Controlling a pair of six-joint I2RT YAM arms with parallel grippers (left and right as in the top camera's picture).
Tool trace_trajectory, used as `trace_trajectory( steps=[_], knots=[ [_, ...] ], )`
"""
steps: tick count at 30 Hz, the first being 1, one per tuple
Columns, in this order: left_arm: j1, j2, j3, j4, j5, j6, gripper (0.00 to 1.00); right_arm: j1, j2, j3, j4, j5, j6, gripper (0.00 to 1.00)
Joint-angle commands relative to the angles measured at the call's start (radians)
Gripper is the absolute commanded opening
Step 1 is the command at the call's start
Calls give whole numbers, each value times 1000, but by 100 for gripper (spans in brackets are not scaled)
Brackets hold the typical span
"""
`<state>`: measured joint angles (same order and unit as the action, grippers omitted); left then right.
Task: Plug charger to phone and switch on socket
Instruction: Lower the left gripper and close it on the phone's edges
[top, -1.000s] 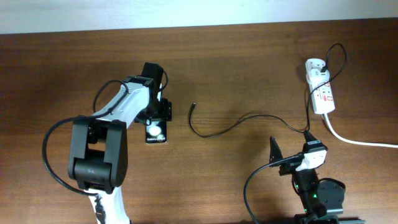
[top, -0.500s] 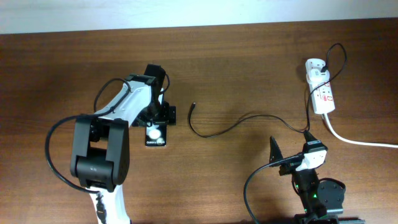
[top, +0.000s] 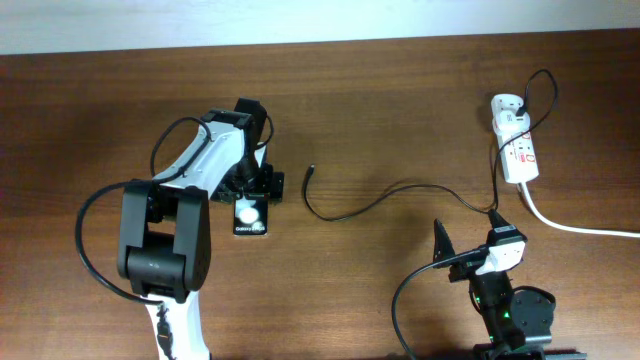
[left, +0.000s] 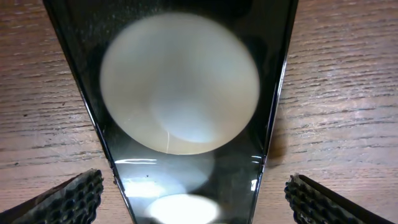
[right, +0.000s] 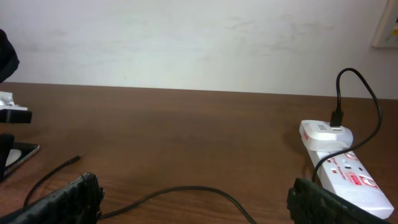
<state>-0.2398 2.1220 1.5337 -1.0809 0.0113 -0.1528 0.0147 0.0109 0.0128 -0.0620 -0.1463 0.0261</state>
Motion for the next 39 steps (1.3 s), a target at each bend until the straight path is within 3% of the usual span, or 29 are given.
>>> trace_trajectory(
  steps=[1,39],
  knots=[
    [-3,13,13,-2,3,28,99,6,-8,-7,-1,4,7,99],
    [-3,89,-15,66,29,-14,99,6,-8,-7,-1,5,7,99]
  ],
)
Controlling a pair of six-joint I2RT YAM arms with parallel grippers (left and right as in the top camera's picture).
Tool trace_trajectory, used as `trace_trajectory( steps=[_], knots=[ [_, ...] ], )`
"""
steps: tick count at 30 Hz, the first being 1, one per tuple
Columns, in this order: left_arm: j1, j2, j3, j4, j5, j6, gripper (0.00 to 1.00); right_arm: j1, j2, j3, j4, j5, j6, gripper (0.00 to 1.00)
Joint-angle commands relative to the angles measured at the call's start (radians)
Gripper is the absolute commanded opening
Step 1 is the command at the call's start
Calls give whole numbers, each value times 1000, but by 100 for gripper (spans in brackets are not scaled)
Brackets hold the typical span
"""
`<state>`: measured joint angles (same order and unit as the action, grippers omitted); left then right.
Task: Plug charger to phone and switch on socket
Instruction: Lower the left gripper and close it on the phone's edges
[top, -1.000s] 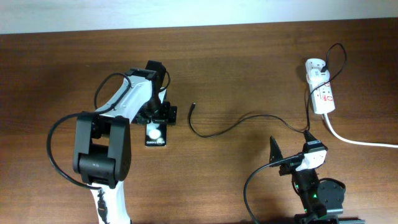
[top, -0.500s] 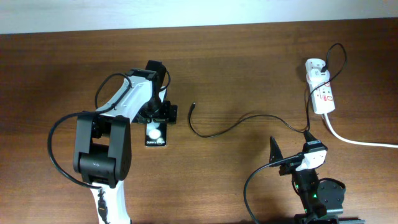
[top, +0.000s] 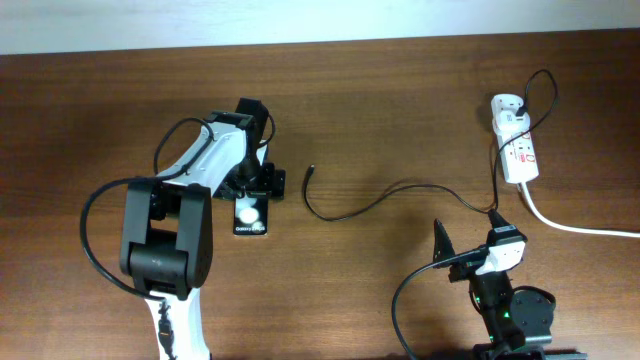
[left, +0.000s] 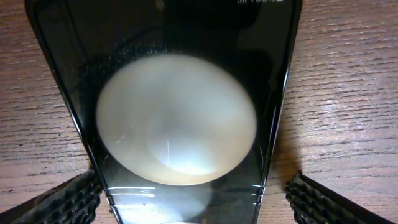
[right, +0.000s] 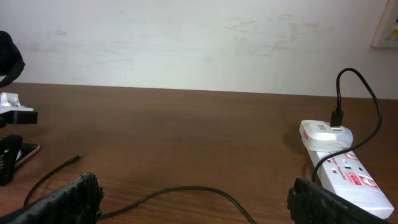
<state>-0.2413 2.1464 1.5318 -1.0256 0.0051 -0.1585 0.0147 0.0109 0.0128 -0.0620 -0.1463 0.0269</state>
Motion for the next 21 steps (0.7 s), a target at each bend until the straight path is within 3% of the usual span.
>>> trace_trajectory(
  steps=[1,16,21],
  knots=[
    [-2,64,-13,11,35,-8,99,6,-8,-7,-1,5,6,99],
    [-2,64,-13,14,43,-9,84,6,-8,-7,-1,5,6,99],
    [-2,64,-13,14,86,-9,84,6,-8,-7,-1,5,6,99]
  ],
)
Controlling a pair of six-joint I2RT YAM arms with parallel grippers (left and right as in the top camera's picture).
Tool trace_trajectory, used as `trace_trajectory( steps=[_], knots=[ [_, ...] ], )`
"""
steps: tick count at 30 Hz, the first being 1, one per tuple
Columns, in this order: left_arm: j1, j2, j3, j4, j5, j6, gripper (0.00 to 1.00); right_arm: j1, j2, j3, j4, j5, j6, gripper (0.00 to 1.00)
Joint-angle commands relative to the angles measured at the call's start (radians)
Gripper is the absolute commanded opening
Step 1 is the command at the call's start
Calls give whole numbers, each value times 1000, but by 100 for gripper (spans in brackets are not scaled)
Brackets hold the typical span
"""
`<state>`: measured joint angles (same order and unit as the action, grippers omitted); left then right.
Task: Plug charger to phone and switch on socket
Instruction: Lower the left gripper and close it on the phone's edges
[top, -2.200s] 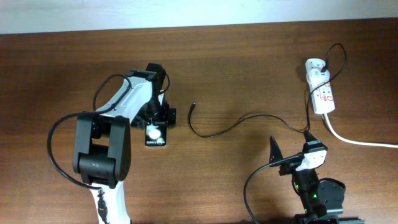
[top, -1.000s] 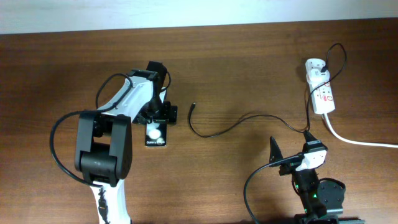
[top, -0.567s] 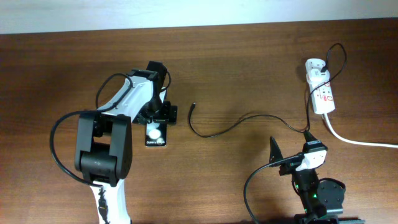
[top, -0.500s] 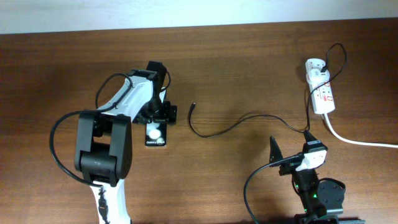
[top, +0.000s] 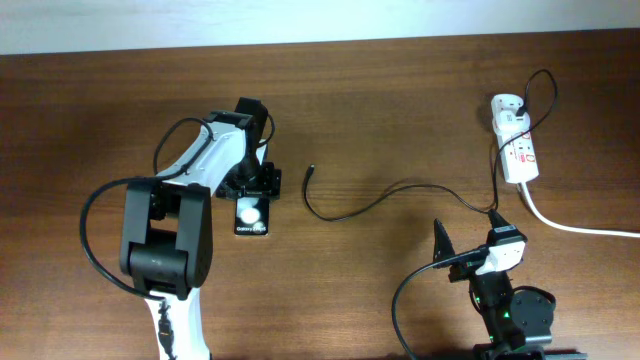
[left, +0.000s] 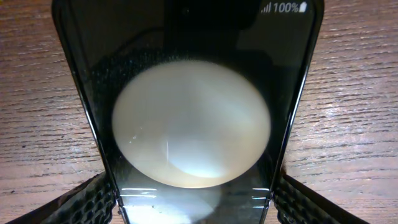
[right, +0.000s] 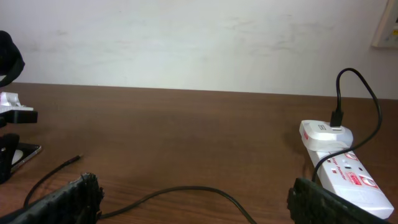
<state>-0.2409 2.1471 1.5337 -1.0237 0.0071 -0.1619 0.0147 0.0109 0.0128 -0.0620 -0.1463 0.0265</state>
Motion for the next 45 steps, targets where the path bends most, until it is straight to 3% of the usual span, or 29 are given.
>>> trace_trajectory(
  steps=[1,3,7,8,19,27,33,45],
  knots=[
    [-2,63,-15,12,92,-9,84,6,-8,-7,-1,4,7,99],
    [-2,63,-15,12,134,-12,84,6,-8,-7,-1,4,7,99],
    [-2,63,-15,17,135,-139,84,6,-8,-7,-1,5,7,99],
    [-2,63,-15,21,135,-141,80,6,-8,-7,-1,5,7,99],
    [29,63,-15,47,101,-219,81,6,-8,-7,-1,5,7,99],
    [54,63,-15,50,101,-217,82,6,-8,-7,-1,4,7,99],
    [51,63,-15,43,104,-64,93,6,-8,-7,-1,4,7,99],
    [51,63,-15,39,76,-50,89,6,-8,-7,-1,5,7,99]
  ],
)
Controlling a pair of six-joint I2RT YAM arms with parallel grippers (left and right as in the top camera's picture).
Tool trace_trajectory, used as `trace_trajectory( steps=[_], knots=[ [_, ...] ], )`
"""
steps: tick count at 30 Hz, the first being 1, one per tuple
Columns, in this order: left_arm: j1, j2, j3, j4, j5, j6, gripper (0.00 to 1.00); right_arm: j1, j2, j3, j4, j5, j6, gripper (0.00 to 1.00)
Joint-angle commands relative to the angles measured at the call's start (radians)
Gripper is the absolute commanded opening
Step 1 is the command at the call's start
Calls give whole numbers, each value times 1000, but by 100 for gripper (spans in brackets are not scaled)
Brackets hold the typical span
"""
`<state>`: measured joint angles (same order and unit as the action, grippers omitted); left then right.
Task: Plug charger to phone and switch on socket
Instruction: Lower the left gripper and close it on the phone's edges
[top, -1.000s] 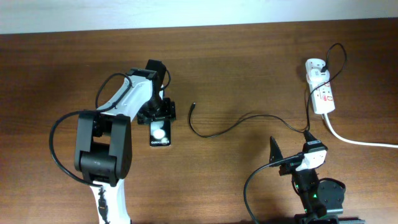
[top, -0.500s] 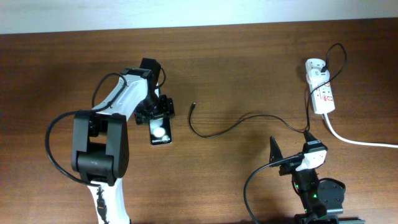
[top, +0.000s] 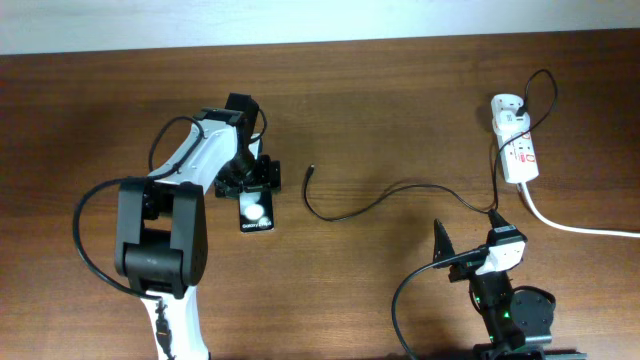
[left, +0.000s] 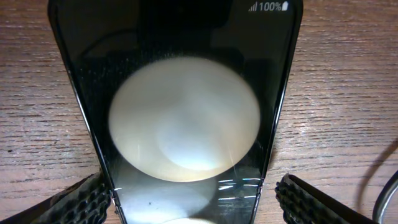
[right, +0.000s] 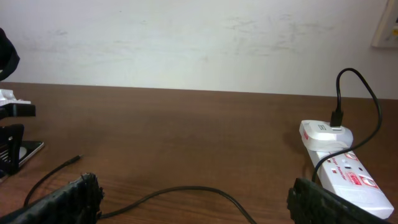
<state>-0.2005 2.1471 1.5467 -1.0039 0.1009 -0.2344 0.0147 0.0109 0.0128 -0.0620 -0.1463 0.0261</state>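
The black phone (top: 256, 213) lies face up on the table, its screen lit with a pale disc (left: 184, 127) and slightly tilted. My left gripper (top: 247, 184) straddles its far end, open: the left finger (left: 87, 199) touches the phone's edge, while the right finger (left: 311, 198) stands a little off it. The charger cable's loose plug (top: 312, 170) lies right of the phone, and the cable (top: 380, 195) runs to the adapter (top: 505, 103) in the white power strip (top: 520, 152). My right gripper (right: 196, 199) rests open near the front edge, with cable (right: 186, 191) lying between its fingers.
The strip's white lead (top: 580, 228) runs off the right edge. A pale wall (right: 199, 43) stands behind the table's far side. The dark wooden table (top: 400, 90) shows bare wood between the phone and the strip.
The left gripper and the phone have turned together a little, the phone's near end now further right. The fingers stand slightly wider, with a gap at the right one. The right arm is unchanged.
My left gripper stood wide open over the phone, then sat further back along it, still wide. Then its fingers were drawn in against the phone's two edges. Now the phone lies slightly turned. The cable, the strip and the right arm stayed where they were.
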Motion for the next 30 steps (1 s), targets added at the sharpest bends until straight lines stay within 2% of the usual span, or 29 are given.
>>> trace_trajectory(
  steps=[1,8,11,21,27,30],
  knots=[
    [11,63,-28,21,-23,23,89,6,-8,-7,-1,5,8,99],
    [-16,63,-28,38,-27,19,89,6,-8,-7,-1,5,7,99],
    [-36,63,-28,39,-91,-15,91,6,-8,-7,-1,5,8,99],
    [-40,63,-73,48,-90,-49,92,6,-8,-7,-1,5,7,99],
    [-40,63,-82,50,-91,-49,87,6,-8,-7,-1,5,7,99],
    [-40,63,-82,50,-91,-49,79,6,-8,-7,-1,4,7,99]
  ],
)
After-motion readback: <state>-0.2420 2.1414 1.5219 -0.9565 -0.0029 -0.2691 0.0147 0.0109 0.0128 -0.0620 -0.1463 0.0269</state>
